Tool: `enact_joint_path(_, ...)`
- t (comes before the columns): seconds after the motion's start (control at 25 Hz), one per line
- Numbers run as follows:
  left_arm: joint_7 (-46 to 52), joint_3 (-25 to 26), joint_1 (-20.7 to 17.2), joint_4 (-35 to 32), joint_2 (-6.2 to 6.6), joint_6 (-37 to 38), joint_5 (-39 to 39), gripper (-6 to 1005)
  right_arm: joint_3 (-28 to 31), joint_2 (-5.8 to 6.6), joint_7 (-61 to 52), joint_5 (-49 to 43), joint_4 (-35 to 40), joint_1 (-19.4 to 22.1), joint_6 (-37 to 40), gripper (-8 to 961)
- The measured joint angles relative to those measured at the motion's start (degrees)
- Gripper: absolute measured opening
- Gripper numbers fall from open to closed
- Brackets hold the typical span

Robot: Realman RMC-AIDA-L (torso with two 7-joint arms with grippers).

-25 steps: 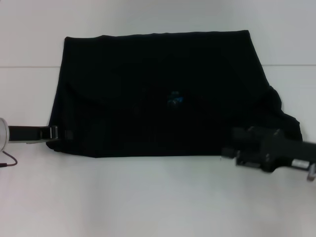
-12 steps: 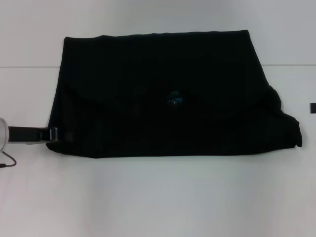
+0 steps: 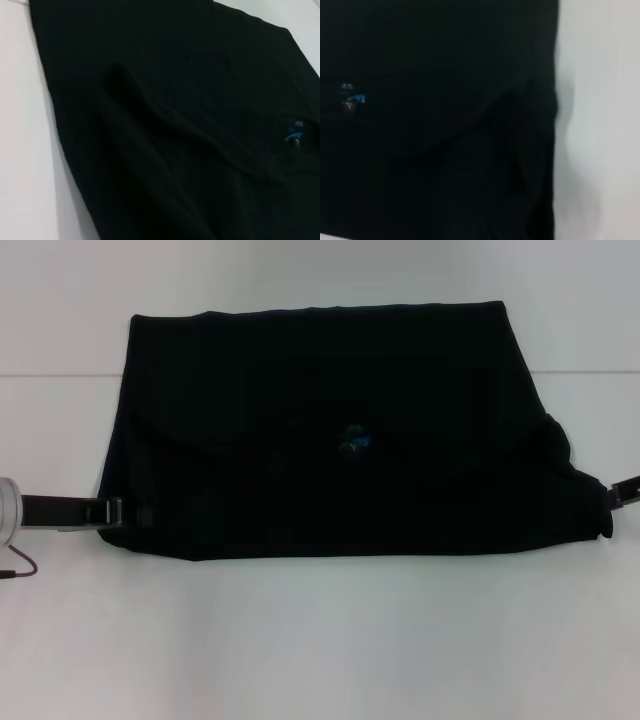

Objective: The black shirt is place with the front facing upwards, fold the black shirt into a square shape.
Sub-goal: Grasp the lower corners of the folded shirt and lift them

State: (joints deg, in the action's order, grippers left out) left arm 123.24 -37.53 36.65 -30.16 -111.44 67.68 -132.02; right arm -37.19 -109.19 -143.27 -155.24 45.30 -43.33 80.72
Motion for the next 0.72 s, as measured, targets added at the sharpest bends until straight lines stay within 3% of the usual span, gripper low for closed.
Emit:
enact_joint_path(0.2,0.00,0.00,-0.01,-0.01,0.00,0.00,0.00,16,-2.12,-1.68,0.72,0.03,-2.43,-1.77,-4.01,722)
enact_joint_path(0.44,-0.23,0.20,-0.11,-0.18,0.00,0.35,0.36,15,-3.61,-2.22,1.19,-0.31,-6.84,-3.20,-7.79,710)
enact_joint_path(0.68,-0.33,0.46,-0.11,-0.32,0.00,0.91,0.44,15,-4.79,-3.17,2.55,0.01,-5.69,-2.85,-8.22,698)
enact_joint_path(0.72,-0.35,0.48,-0.10,-0.34,0.00,0.98,0.44,15,-4.79,-3.28,2.64,0.01,-5.47,-2.80,-8.19,658)
